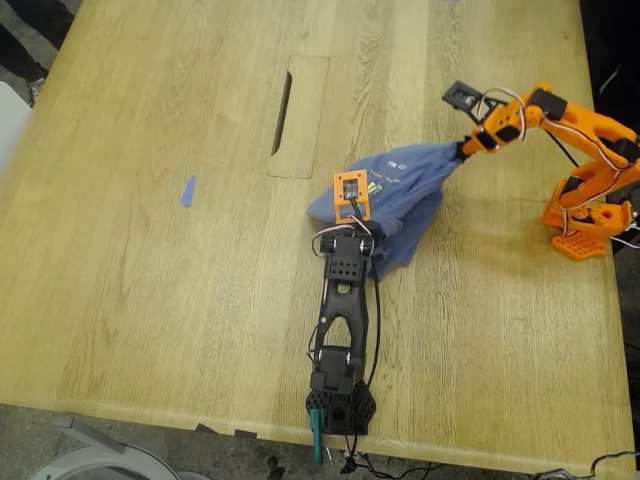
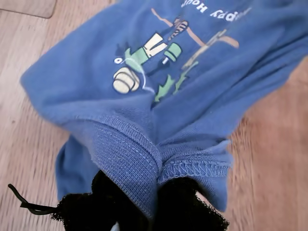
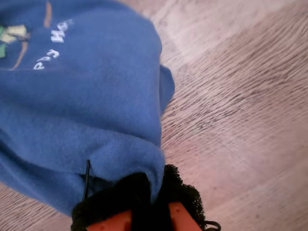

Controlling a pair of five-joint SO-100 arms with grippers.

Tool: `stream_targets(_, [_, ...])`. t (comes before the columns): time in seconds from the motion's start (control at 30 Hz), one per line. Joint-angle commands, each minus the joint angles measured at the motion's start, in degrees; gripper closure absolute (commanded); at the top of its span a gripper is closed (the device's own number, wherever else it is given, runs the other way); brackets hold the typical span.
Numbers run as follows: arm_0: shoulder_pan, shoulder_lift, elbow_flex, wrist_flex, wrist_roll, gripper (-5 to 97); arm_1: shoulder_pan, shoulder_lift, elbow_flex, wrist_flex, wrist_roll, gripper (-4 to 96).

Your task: Fold a T-shirt

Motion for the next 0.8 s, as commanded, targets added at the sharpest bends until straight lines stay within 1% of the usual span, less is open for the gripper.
stream_targets(0.0, [-2.29,4.04,4.13,-10.37,-0.09,92,1.32,3.96,7.56,-7.38,0.53,91.1])
stream_targets(0.17, [0.26,3.78,11.25,-16.7,-0.09,92,1.14,6.5,20.13,-17.93,1.05,91.1])
stream_targets(0.2, [1.23,3.87,12.92,-17.93,0.18,90,1.05,6.77,22.24,-20.21,1.32,90.2])
stream_targets(0.3, [4.48,4.04,16.08,-20.39,0.79,81,1.67,6.94,26.54,-24.96,1.67,79.3])
stream_targets(0.4, [7.21,4.22,16.7,-20.48,-0.09,66,2.99,7.12,28.92,-26.81,1.67,72.1])
stream_targets(0.57, [9.23,5.19,16.52,-16.96,-1.05,48,4.22,8.88,30.5,-26.28,1.58,69.5])
stream_targets(0.67, [10.02,6.15,16.26,-13.97,-0.88,43,4.92,10.72,31.2,-24.26,1.49,68.9])
stream_targets(0.77, [12.66,8.09,14.68,-8.0,-0.09,42,5.36,13.1,31.82,-21.88,1.05,67.5])
